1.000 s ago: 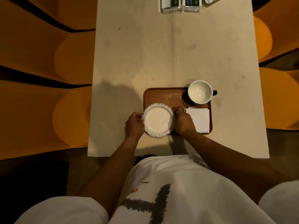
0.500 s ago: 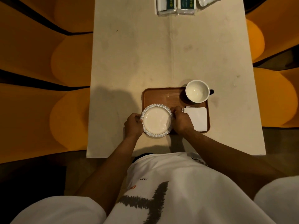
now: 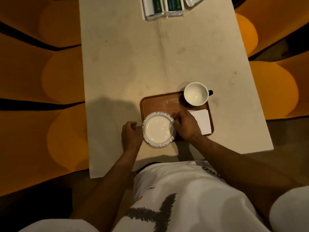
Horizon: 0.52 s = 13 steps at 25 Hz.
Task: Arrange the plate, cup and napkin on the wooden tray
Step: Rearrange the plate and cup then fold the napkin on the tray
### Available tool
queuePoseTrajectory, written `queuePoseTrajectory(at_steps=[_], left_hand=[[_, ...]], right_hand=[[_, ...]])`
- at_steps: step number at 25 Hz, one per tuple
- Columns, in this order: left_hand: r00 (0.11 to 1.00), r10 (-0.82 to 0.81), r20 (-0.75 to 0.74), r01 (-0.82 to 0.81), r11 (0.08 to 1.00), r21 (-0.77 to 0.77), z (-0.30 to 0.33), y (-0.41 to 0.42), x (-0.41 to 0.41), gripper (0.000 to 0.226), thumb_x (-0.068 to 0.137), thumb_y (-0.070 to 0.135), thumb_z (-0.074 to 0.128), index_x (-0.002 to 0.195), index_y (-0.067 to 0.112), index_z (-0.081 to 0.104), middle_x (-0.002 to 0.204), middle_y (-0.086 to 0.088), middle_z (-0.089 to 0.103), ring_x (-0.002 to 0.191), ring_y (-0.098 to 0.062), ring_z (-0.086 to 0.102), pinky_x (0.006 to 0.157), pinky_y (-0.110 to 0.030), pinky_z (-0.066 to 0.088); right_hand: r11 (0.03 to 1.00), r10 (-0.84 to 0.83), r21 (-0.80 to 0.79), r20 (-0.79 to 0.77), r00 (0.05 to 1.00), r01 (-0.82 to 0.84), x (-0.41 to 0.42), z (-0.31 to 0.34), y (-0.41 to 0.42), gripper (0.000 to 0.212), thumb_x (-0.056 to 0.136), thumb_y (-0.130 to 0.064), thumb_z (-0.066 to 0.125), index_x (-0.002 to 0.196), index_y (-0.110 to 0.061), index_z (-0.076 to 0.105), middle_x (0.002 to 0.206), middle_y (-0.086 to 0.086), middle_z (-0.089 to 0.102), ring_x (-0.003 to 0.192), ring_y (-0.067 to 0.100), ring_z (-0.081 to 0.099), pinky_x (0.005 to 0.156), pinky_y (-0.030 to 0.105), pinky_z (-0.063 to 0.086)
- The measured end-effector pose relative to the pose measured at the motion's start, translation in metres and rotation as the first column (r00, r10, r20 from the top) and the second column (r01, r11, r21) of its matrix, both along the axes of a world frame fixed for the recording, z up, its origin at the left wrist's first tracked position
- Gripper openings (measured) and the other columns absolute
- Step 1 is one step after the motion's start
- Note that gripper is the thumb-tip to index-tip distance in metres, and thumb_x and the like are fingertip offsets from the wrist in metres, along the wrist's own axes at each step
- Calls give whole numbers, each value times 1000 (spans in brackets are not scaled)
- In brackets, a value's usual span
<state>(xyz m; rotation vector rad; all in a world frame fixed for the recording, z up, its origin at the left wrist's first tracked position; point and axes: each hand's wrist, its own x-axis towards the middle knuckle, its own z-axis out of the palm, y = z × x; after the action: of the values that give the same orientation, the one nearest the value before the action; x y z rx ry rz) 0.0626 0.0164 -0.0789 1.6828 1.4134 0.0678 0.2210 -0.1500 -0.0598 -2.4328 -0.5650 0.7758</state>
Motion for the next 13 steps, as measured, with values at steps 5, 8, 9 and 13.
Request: queuePoseTrajectory(at_steps=[5, 8, 9, 13], left_hand=[[990, -109, 84, 104, 993, 60, 22, 2, 53, 8, 86, 21, 57, 91, 22, 63, 86, 5, 65, 79, -16, 63, 66, -27, 47], [969, -211, 128, 210, 977, 21, 33, -11, 104, 14, 87, 21, 60, 97, 21, 70, 83, 14, 65, 73, 2, 61, 62, -18, 44], [964, -216, 155, 220, 975, -7, 35, -18, 121, 17, 88, 19, 60, 101, 19, 71, 83, 11, 67, 67, 2, 61, 60, -16, 47], [959, -112, 260, 189, 937, -294, 39, -50, 180, 28, 96, 18, 56, 124, 20, 62, 101, -8, 70, 78, -21, 68, 65, -38, 62]], right_hand=[[952, -270, 187, 156, 950, 240, 34, 21, -7, 13, 92, -19, 53, 97, -16, 64, 113, 7, 60, 92, 20, 58, 70, 23, 41], [915, -373, 245, 207, 904, 321, 71, 24, -21, 22, 91, -20, 51, 109, -15, 60, 125, 8, 51, 102, 22, 57, 80, 24, 41], [909, -387, 241, 194, 901, 339, 84, 22, -27, 25, 91, -22, 51, 114, -15, 59, 128, 8, 47, 100, 22, 58, 81, 26, 44], [910, -382, 195, 45, 923, 367, 119, 10, -52, 41, 98, -26, 48, 138, -18, 51, 139, 8, 38, 97, 13, 53, 86, 25, 44]])
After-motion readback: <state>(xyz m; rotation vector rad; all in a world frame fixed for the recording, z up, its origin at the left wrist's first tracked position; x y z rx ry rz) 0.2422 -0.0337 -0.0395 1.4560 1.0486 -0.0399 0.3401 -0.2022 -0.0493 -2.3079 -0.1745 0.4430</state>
